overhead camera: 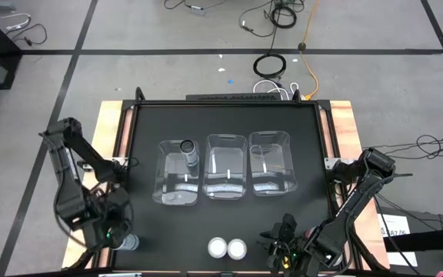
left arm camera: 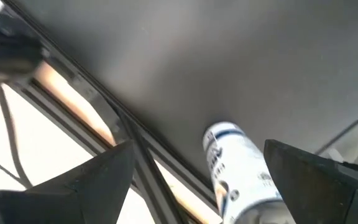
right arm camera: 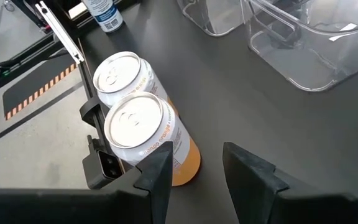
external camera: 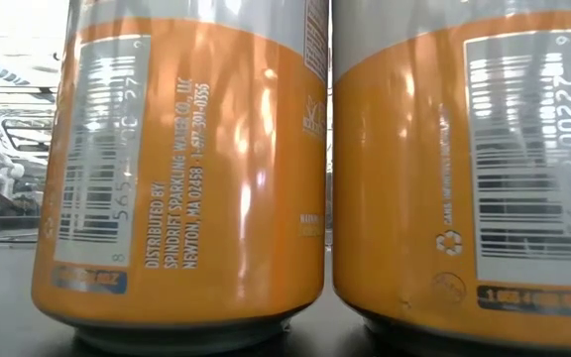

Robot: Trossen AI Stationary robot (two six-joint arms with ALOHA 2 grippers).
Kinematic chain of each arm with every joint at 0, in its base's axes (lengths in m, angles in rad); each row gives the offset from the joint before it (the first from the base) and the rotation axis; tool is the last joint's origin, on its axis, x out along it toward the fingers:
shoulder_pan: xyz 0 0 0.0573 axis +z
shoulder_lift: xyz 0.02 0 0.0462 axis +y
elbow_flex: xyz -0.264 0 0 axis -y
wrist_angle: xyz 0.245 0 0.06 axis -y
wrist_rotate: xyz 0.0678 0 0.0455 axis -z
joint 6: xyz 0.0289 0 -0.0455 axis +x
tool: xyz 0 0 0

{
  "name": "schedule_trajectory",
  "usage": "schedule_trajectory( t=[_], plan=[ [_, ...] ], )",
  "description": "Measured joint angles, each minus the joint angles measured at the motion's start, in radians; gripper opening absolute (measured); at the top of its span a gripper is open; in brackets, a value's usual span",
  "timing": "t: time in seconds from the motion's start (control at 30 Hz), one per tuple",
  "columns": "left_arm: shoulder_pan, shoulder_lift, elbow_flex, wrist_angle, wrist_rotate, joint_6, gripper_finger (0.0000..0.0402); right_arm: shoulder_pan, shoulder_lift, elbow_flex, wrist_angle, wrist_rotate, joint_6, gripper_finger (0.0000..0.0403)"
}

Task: Sort soda cans
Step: Put the white soda can into the left transparent bin

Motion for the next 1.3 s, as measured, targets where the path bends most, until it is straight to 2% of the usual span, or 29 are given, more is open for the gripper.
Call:
schedule_trajectory(
  t=[0.23,0.77,1.0,1.3],
  plan=[
    [-0.056,0.041,0.000,0.090,-0.002,-0.046,0.0364,0.000,0.000,0.000,0.031,0.001,-0.007,0.0134],
    [-0.065,0.061,0.000,0.212,-0.009,-0.045,0.0364,0.000,0.000,0.000,0.043,0.001,-0.006,0.0134],
    [-0.068,0.115,0.000,0.220,0.094,-0.045,0.0363,0.000,0.000,0.000,0.043,0.001,-0.004,0.0134],
    [-0.092,0.152,0.000,0.249,0.110,-0.046,0.0363,0.000,0.000,0.000,0.042,0.000,-0.004,0.0134]
  ],
)
